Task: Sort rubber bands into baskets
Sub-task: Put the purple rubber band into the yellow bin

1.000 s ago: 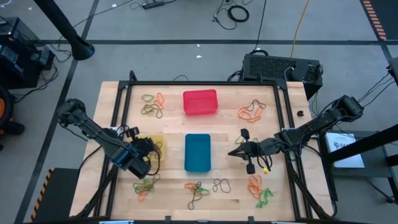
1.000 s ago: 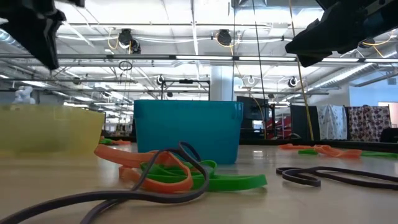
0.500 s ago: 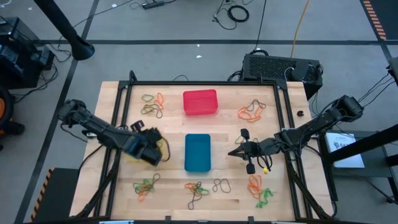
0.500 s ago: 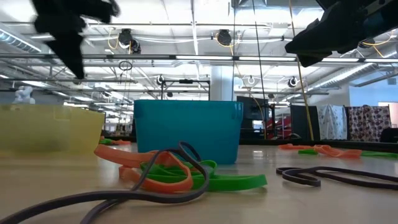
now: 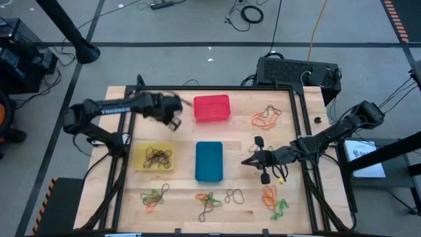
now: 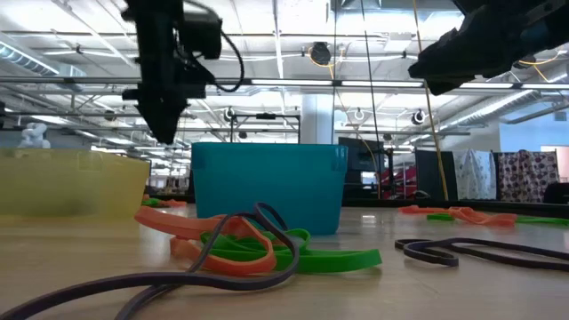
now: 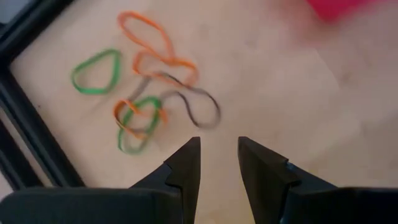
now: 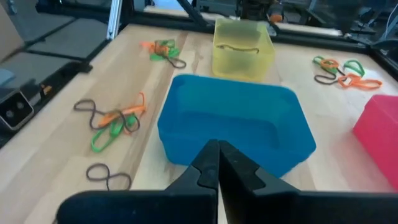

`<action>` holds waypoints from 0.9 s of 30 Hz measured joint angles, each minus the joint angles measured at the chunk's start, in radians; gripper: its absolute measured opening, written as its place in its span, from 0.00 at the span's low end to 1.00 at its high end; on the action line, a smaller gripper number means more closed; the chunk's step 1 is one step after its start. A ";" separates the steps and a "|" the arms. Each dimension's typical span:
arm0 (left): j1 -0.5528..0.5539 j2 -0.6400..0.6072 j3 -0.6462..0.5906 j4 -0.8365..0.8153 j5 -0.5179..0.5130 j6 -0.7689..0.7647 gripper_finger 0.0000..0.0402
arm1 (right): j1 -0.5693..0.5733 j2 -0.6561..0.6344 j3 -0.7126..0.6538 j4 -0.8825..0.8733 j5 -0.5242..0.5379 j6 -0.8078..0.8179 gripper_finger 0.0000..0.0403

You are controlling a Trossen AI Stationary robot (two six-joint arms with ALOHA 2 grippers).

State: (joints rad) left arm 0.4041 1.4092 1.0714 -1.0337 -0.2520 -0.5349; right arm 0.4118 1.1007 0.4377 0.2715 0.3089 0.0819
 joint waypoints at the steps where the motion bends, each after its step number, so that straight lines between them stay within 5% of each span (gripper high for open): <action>1: 0.038 0.007 0.000 0.021 0.015 0.013 0.29 | 0.000 0.000 0.000 -0.010 0.000 0.000 0.00; 10: 0.152 0.176 0.000 0.150 0.200 0.085 0.29 | 0.000 0.000 0.000 -0.120 0.000 0.010 0.00; 18: 0.153 0.342 0.000 0.153 0.226 0.123 0.29 | 0.000 0.000 0.000 -0.126 0.000 0.010 0.00; 27: 0.153 0.382 0.000 0.165 0.225 0.123 0.29 | 0.000 0.000 0.000 -0.118 0.000 -0.016 0.00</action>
State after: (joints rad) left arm 0.5571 1.7908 1.0714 -0.8690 -0.0265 -0.4118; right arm 0.4118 1.1007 0.4377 0.1538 0.3092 0.0662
